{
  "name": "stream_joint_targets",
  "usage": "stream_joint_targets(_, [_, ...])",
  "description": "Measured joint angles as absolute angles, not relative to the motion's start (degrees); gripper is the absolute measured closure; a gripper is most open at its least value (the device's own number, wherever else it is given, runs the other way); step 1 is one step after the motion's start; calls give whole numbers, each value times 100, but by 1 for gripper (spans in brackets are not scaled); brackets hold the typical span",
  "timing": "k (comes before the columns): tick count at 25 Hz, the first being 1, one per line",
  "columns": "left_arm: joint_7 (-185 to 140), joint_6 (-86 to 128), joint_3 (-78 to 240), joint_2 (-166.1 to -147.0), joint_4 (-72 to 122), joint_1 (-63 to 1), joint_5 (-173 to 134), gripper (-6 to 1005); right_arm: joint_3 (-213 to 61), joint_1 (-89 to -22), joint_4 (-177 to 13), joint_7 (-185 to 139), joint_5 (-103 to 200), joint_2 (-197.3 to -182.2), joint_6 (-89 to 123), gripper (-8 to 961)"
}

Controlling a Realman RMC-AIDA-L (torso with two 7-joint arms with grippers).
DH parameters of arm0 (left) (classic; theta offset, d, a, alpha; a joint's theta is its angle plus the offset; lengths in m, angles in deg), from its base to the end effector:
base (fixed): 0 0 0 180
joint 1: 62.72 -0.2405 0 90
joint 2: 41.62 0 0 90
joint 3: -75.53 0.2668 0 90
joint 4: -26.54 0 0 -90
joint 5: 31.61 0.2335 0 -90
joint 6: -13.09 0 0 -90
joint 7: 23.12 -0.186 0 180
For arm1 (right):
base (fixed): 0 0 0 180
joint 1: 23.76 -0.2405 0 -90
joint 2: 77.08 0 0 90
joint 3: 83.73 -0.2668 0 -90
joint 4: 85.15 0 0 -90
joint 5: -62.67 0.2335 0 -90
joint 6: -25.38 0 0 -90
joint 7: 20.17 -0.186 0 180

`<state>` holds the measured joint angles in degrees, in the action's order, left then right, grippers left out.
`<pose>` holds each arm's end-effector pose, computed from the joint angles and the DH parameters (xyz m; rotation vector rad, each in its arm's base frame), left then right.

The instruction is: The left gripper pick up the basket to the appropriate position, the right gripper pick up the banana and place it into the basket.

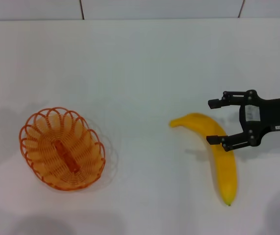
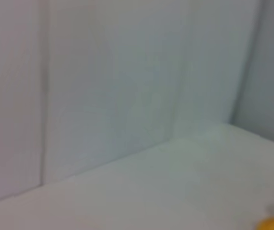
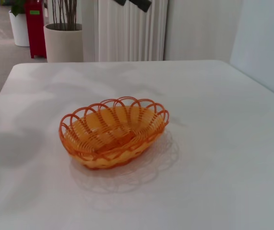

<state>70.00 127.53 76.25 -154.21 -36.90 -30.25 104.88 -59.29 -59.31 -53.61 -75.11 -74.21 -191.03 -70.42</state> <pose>-0.3119 0.3379 0.1462 -2.4342 -0.7860 -0.5790 0.3026 0.3563 -0.0209 -2.8930 0.1222 0.4249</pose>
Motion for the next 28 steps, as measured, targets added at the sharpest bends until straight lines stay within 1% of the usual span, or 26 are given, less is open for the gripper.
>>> stream_joint_targets(7, [8126,12631,8486,-14961,-3702,-2490,11217,119,-5930,-5935,-5360,-7527,-7408,-19100,-7040,57])
stream_joint_targets(9, [8178,12635,9029,-14875,-3734,-2319,11434,120,-5929,-5936,-5357,-7527,-7407,-19100,-7041,56])
stream_joint_targets(12, [8001,12628,9694,-14858,-3951,-2152,11600,121,-5930,-5939,-5344,-7528,-7407,-19098,-7041,56])
stream_joint_targets(13, [7907,12610,9836,-14876,-4010,-2112,11639,121,-5930,-5943,-5342,-7528,-7407,-19098,-7042,56])
stream_joint_targets(16, [7430,12425,10285,-15018,-4150,-2013,11805,122,-5929,-5962,-5346,-7528,-7407,-19098,-7042,56])
stream_joint_targets(19, [7038,12149,10597,-15228,-4164,-1957,11985,123,-5930,-5987,-5354,-7528,-7409,-19098,-7043,56])
stream_joint_targets(24, [6771,11467,11004,-15652,-3976,-1827,12707,125,-5929,-5995,-5358,-7528,-7409,-19098,-7042,57])
stream_joint_targets(26, [6783,11130,11151,-15779,-3758,-1744,13037,125,-5930,-5996,-5360,-7528,-7409,-19098,-7042,57])
stream_joint_targets(28, [6807,10943,11242,-15823,-3506,-1647,13147,126,-5930,-5997,-5360,-7528,-7409,-19101,-7041,57])
